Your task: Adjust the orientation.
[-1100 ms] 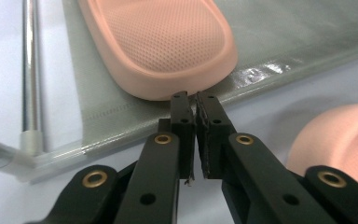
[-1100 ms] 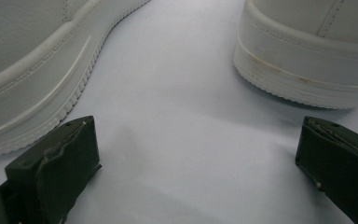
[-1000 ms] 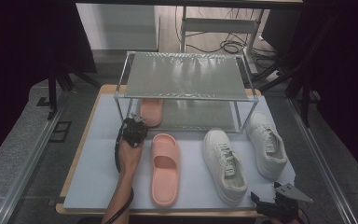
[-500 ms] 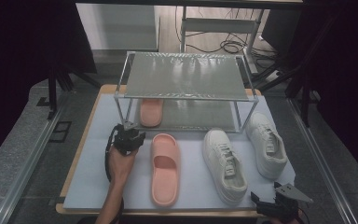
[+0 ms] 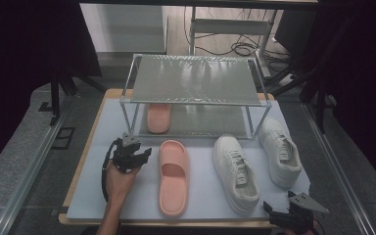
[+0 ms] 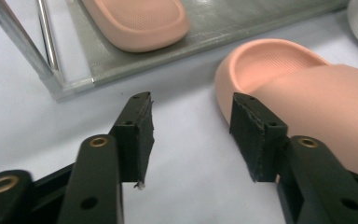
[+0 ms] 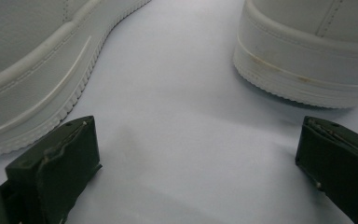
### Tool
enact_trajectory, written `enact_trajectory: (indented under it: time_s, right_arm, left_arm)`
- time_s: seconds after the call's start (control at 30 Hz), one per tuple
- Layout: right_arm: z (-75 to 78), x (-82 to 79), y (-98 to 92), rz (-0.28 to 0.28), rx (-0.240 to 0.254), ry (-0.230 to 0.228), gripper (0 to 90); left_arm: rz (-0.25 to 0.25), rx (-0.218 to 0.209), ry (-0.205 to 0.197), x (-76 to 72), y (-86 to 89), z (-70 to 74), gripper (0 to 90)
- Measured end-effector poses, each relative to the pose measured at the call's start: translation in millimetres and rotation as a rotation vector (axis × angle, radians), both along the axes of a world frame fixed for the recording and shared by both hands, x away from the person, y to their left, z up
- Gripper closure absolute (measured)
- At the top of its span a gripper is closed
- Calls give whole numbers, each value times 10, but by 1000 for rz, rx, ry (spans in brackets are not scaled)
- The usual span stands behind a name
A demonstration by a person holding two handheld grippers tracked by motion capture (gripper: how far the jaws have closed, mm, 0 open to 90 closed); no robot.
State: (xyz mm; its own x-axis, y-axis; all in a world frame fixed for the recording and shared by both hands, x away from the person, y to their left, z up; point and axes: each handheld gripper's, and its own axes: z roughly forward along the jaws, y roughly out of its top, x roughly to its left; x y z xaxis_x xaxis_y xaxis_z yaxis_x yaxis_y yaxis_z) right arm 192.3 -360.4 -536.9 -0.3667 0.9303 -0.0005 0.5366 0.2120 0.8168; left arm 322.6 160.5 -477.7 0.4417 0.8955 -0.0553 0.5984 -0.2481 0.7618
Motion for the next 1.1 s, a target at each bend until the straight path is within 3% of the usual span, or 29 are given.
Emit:
enact_trajectory:
  time_s: [0.33, 0.5, 0.83, 1.1]
  right_arm:
    - [0, 0, 1, 0, 0, 0, 0]
    - [0, 0, 1, 0, 0, 0, 0]
    - [-1, 0, 2, -2, 0, -1, 0]
    - [-1, 0, 1, -1, 0, -1, 0]
  left_arm:
    - [-23, -32, 7, -266, 37, 14, 315]
    - [-55, -36, 20, -442, 5, -3, 294]
    - [-115, -75, 9, -690, -125, 18, 385]
    - [-134, -85, 10, -680, -305, -22, 456]
